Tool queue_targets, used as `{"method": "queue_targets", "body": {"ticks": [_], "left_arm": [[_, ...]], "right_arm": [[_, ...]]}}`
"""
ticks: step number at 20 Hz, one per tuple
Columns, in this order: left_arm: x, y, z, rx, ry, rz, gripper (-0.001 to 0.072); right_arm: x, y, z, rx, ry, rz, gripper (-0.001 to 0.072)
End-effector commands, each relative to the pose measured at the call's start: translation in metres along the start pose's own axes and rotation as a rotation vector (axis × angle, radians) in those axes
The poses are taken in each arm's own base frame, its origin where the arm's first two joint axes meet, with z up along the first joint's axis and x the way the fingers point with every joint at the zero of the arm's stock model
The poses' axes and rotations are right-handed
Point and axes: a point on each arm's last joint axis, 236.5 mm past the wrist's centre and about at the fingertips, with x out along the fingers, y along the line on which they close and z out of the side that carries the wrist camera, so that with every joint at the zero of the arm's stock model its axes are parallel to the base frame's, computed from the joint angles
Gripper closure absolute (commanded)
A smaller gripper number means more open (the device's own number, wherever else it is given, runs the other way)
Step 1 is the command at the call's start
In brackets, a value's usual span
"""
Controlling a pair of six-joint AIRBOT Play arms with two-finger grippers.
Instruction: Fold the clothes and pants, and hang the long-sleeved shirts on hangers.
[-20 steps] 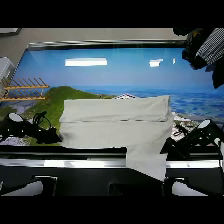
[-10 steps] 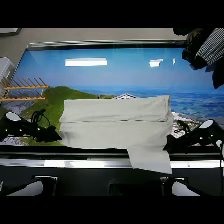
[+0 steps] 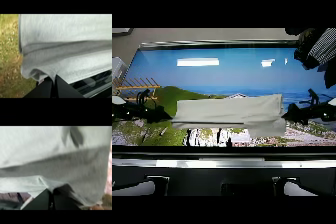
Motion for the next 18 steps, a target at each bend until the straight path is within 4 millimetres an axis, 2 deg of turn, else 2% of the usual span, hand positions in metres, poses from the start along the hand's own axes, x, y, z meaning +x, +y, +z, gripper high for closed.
{"method": "queue_targets", "body": {"ticks": [1,4,7,12,14,18], "left_arm": [[0.011,-0.01,0.05,-0.011,-0.033,-0.023,0.0686],[0.02,-0.011,0.079,-0.022,-0.039,-0.023,0.0686],[0.029,-0.003,0.096,-0.057,-0.036,-0.023,0.0686],[0.05,0.011,0.095,-0.096,0.009,-0.023,0.0685],[0.055,0.014,0.092,-0.106,0.029,-0.025,0.0685],[0.054,0.011,0.084,-0.094,0.058,-0.032,0.0685]], "right_arm": [[0.019,0.025,0.071,-0.023,-0.148,0.024,0.0661],[0.037,0.037,0.111,-0.031,-0.178,0.029,0.0661],[0.051,0.037,0.136,-0.016,-0.193,0.041,0.0661],[0.08,0.029,0.139,0.002,-0.165,0.054,0.066],[0.078,0.04,0.149,-0.009,-0.205,0.097,0.066],[0.068,0.075,0.161,-0.017,-0.265,0.249,0.066]]}}
